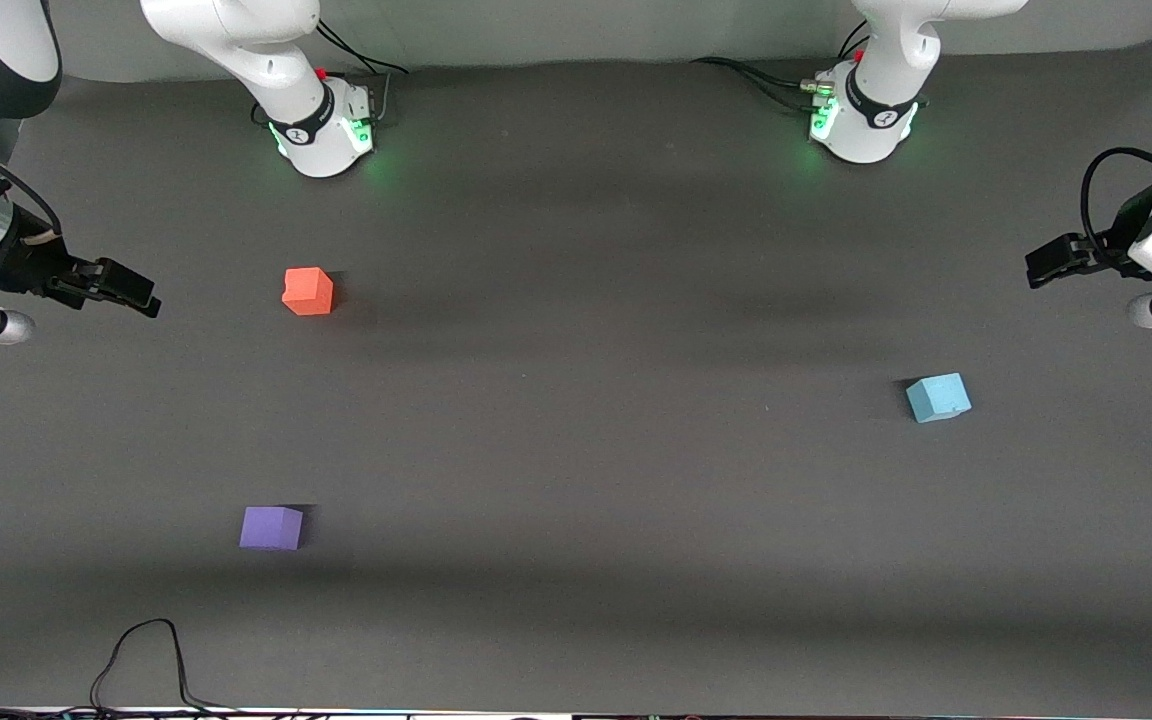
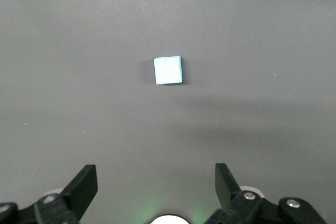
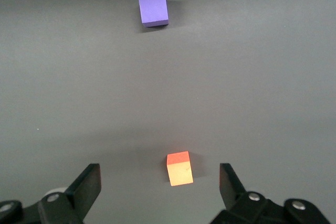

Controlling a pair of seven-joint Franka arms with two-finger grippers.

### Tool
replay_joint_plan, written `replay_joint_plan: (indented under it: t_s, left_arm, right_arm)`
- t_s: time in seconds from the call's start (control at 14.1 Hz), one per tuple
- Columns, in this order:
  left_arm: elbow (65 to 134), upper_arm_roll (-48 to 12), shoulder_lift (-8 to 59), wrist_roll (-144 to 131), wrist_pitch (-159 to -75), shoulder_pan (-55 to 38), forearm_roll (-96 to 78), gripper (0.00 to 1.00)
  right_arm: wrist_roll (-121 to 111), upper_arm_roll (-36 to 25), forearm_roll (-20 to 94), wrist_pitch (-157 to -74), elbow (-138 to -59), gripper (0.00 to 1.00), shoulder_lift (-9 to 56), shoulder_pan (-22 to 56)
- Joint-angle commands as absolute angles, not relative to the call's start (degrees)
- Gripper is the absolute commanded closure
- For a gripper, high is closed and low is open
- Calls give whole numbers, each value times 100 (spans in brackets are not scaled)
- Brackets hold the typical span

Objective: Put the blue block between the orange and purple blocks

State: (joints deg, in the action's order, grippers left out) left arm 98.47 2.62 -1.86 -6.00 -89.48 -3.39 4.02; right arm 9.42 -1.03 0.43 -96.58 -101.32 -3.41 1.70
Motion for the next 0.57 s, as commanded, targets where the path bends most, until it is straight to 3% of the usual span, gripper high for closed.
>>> replay_joint_plan:
  t_s: [0.0,0.5]
  left_arm:
    - [9826,308,-229,-362,-8833,-378,431,0]
    - [9817,334,-202,-317,-8815,-352,431,0]
  right_arm:
    - [958,-237,-53,-9773,-10283,0,-492,360]
    - [949,-229,-53,-9914,-10283,0,-448,325]
